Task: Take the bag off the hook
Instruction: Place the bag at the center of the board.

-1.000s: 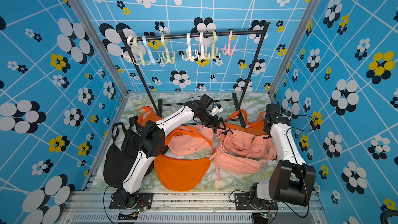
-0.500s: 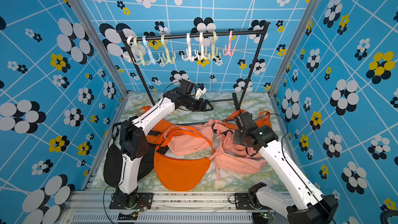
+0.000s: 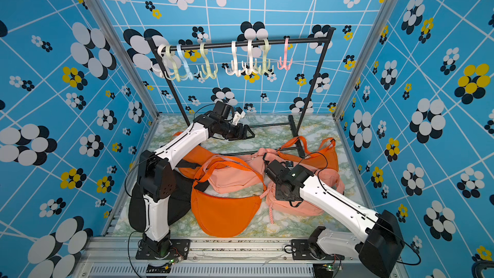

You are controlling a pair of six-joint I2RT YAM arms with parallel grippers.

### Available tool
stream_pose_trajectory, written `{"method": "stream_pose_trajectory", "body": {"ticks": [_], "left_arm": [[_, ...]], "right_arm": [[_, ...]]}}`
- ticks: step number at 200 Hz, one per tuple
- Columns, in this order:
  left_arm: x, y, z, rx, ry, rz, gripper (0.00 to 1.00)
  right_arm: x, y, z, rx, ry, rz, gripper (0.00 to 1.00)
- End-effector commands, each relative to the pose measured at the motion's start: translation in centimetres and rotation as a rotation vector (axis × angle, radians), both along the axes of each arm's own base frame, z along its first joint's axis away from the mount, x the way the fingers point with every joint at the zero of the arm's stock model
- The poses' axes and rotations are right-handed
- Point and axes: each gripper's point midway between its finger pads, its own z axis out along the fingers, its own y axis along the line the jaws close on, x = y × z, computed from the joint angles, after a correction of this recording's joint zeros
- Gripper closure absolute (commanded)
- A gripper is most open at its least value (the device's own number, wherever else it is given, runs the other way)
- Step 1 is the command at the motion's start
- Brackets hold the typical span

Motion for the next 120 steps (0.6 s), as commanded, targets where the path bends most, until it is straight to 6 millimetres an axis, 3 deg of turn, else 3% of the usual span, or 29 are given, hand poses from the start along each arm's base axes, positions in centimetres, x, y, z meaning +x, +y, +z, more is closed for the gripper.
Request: {"method": "stream_pose_trajectory", "body": {"ticks": [1, 20, 37, 49, 67, 82, 84, 89, 104, 110, 117, 120], "left_arm": [[-0.2, 1.2, 0.7, 0.000, -0.018, 0.017, 0.22], [-0.6, 1.7, 0.6, 0.011, -0.016, 0.021, 0.21], [-1.1, 2.2, 0.3, 0.025, -0.012, 0.025, 0.19], [-1.4, 2.6, 0.4, 0.036, -0.015, 0.029, 0.17], [-1.6, 3.6, 1.1, 0.039, -0.032, 0.049, 0.15], [-1.3, 4.6, 1.1, 0.040, -0.030, 0.081, 0.08], [-1.3, 4.8, 2.0, 0.032, -0.049, 0.086, 0.07], [-1.3, 5.3, 2.6, 0.027, -0.066, 0.098, 0.00], [-1.0, 6.9, 4.3, 0.026, -0.128, 0.151, 0.01], [-0.9, 7.7, 5.2, 0.025, -0.163, 0.177, 0.01], [-0.9, 8.8, 6.0, 0.027, -0.200, 0.214, 0.01], [-0.9, 9.3, 6.4, 0.024, -0.219, 0.231, 0.01]], "right_arm": [[1.6, -2.0, -1.4, -0.053, -0.022, -0.054, 1.00], [2.8, -2.2, -3.4, -0.022, 0.000, -0.089, 1.00], [2.8, -1.2, -5.7, 0.044, 0.060, -0.095, 1.00], [2.7, -0.8, -6.2, 0.052, 0.084, -0.091, 1.00], [3.4, -1.5, -4.7, 0.024, 0.030, -0.080, 1.00], [4.8, -2.6, -1.2, -0.025, -0.067, -0.066, 1.00], [5.1, -2.8, -0.6, -0.033, -0.083, -0.064, 1.00], [5.7, -3.2, 1.0, -0.052, -0.121, -0.060, 0.95], [7.6, -4.6, 5.8, -0.099, -0.245, -0.062, 0.69], [8.4, -5.0, 7.7, -0.111, -0.305, -0.065, 0.51], [9.2, -5.7, 9.9, -0.129, -0.378, -0.079, 0.38], [9.6, -5.9, 10.7, -0.138, -0.407, -0.085, 0.18]]}}
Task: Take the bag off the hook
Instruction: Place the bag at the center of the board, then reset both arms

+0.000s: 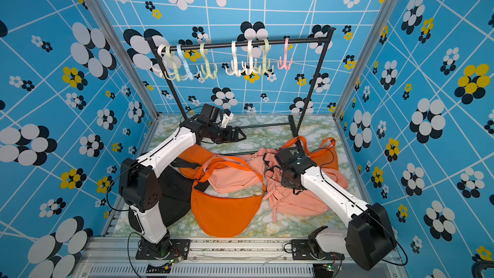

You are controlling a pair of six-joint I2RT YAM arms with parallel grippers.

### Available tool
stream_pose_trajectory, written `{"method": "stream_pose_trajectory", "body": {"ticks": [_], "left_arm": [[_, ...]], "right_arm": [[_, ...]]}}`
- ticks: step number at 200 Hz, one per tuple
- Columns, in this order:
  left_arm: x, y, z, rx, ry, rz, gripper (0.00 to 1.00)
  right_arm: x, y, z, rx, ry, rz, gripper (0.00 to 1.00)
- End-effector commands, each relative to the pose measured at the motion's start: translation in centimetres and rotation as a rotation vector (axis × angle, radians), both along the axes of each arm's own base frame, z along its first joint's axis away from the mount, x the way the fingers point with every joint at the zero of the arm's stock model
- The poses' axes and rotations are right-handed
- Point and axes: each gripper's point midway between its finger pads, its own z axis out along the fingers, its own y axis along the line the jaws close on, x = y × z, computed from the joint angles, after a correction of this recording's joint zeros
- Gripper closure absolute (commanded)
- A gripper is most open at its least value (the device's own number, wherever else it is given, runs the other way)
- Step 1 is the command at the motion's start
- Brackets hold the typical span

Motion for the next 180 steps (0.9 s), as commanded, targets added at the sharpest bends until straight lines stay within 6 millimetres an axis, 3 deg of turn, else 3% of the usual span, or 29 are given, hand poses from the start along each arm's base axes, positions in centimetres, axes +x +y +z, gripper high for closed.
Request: {"method": "stream_pose_trajectory", "body": {"ticks": [1, 5, 31, 43, 62, 80, 91, 115, 131, 153, 180], "left_arm": [[0.5, 3.5, 4.3, -0.001, -0.164, 0.113, 0.01], [0.5, 4.2, 4.8, -0.002, -0.190, 0.139, 0.01], [-0.5, 10.2, 8.0, -0.019, -0.383, 0.333, 0.01], [-1.4, 13.1, 9.4, -0.051, -0.465, 0.422, 0.01], [-3.3, 17.7, 10.0, -0.022, -0.574, 0.576, 0.01], [-4.7, 21.5, 9.7, 0.087, -0.715, 0.725, 0.01], [-5.4, 23.5, 7.6, 0.156, -0.757, 0.806, 0.01], [-6.9, 22.5, 2.4, 0.333, -0.835, 0.608, 0.01], [-7.3, 24.3, -0.9, 0.441, -0.754, 0.659, 0.01], [-7.4, 26.0, -4.7, 0.543, -0.672, 0.699, 0.01], [-6.3, 26.1, -8.9, 0.593, -0.602, 0.656, 0.01]], "right_arm": [[2.4, -3.3, 7.7, -0.140, -0.226, -0.023, 0.09], [2.8, -3.6, 8.6, -0.150, -0.263, -0.031, 0.01], [5.7, -5.4, 13.5, -0.184, -0.538, -0.110, 0.01], [6.4, -6.3, 14.4, -0.198, -0.651, -0.158, 0.01], [8.2, -6.3, 13.7, -0.232, -0.820, -0.118, 0.01], [9.2, -5.7, 11.5, -0.294, -0.968, -0.030, 0.00], [9.5, -4.8, 9.8, -0.325, -1.001, 0.057, 0.01], [10.2, -4.5, 5.1, -0.315, -0.879, 0.072, 0.01], [10.5, -3.9, 2.4, -0.297, -0.777, 0.113, 0.01], [11.0, -2.6, 1.6, -0.311, -0.765, 0.217, 0.01], [11.2, -3.5, 0.0, -0.372, -0.721, 0.204, 0.01]]}}
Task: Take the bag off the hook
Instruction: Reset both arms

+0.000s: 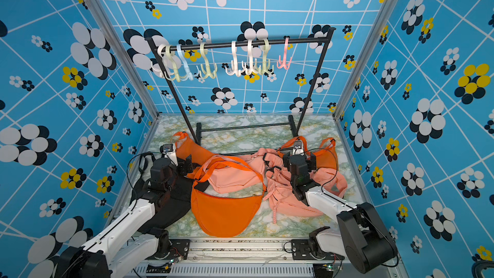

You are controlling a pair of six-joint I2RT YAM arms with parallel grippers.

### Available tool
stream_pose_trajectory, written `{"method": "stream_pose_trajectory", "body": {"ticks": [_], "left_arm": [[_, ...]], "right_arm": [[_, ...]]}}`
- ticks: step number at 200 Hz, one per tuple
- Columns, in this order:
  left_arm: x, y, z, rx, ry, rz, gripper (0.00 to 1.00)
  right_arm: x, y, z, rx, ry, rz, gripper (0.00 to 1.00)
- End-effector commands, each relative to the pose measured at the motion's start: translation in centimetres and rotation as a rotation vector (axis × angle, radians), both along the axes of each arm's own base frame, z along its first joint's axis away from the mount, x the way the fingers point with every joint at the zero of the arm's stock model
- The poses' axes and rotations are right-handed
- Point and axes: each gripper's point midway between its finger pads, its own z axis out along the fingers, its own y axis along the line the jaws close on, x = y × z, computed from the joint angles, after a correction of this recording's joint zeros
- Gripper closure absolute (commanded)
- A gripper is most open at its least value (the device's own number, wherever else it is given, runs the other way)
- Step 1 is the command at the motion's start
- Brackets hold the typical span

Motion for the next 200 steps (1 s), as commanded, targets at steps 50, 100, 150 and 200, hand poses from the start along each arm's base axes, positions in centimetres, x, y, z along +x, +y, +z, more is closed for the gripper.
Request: {"method": "stream_pose_trajectory", "body": {"ticks": [50, 100, 150, 200], "left_arm": [[4.9, 0.3, -3.8, 0.066, 0.009, -0.031, 0.01], [5.8, 2.6, -5.6, -0.029, -0.060, -0.043, 0.01], [5.8, 2.4, -5.6, -0.036, -0.076, -0.063, 0.01], [5.8, 2.4, -5.7, -0.035, -0.073, -0.063, 0.01]], "right_arm": [[1.1, -1.0, -2.5, 0.017, 0.017, 0.022, 0.01], [0.9, -7.4, -4.1, 0.229, -0.148, -0.064, 0.01], [2.7, -5.1, -5.2, 0.254, -0.025, 0.094, 0.01], [2.8, -4.9, -5.3, 0.258, -0.014, 0.104, 0.01]]}}
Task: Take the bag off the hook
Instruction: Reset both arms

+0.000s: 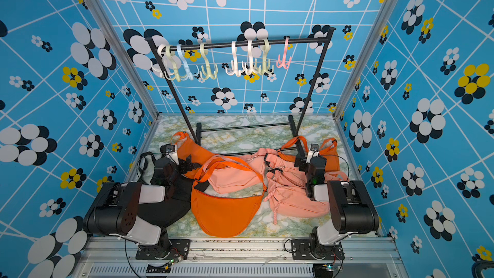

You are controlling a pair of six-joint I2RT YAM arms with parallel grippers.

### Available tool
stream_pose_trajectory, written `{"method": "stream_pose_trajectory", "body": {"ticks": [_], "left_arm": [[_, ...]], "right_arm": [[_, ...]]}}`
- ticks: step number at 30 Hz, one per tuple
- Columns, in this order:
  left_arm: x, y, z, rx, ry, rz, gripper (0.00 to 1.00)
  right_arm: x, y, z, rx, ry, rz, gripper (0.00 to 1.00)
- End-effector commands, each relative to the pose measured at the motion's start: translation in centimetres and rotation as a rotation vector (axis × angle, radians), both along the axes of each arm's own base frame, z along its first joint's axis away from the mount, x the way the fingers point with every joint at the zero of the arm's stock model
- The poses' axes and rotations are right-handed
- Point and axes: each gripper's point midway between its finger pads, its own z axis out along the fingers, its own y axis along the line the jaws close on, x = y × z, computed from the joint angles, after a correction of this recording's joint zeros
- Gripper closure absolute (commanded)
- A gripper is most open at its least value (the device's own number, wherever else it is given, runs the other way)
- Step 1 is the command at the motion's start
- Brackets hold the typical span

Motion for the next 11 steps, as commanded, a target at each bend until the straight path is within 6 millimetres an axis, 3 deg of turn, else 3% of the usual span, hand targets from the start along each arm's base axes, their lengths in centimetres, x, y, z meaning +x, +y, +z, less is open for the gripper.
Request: {"method": "stream_pose_trajectory", "body": {"ticks": [1, 11], "left_arm": [[0.66, -0.26, 0.95, -0.015, -0.034, -0.013, 0.01], [0.69, -0.28, 1.00, -0.014, -0.036, -0.013, 0.01]], "right_arm": [[0.32, 0.72, 0.02, 0.019, 0.004, 0.034, 0.01], [0.35, 0.58, 0.09, 0.025, 0.002, 0.034, 0.01]]}}
